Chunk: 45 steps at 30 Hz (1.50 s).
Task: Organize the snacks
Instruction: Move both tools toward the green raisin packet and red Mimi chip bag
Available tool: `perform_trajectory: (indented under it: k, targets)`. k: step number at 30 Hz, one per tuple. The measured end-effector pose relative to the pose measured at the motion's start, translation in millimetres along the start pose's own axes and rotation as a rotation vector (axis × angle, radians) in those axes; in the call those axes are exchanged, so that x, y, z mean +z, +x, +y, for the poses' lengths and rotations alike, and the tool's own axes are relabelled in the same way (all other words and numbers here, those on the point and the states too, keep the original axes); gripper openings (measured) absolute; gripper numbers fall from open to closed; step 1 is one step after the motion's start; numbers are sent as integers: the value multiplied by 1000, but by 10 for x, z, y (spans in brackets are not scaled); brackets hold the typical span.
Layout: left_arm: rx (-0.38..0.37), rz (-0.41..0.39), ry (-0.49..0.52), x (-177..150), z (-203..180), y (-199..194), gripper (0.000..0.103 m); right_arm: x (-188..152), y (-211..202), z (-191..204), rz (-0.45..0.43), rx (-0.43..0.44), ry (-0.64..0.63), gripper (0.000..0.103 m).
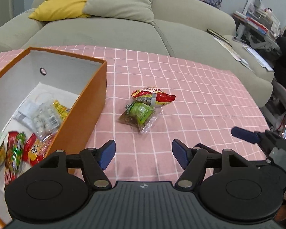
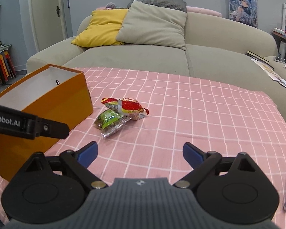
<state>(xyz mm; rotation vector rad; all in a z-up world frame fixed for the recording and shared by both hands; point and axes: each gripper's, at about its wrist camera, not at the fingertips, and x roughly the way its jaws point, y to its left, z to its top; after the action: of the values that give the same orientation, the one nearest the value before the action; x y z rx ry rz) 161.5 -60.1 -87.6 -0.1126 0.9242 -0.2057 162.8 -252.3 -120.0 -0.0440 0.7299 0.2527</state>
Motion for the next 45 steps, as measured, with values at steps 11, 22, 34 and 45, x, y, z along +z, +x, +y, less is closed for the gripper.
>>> perform_trajectory:
  k: [11,22,34,45]
  targets:
    - [53,46,26,245,61,256,79,320,625,119,-2,25,-276,67]
    - [47,86,12,330,100,461,79,463,1079,177,49,69,-398,25]
    - [-14,118,-44,274,26,757,78,165,866,4,67,-8,-332,0]
    - [29,117,-1,214,-32,1154,66,-197,654,-201,120,-69,-279,0]
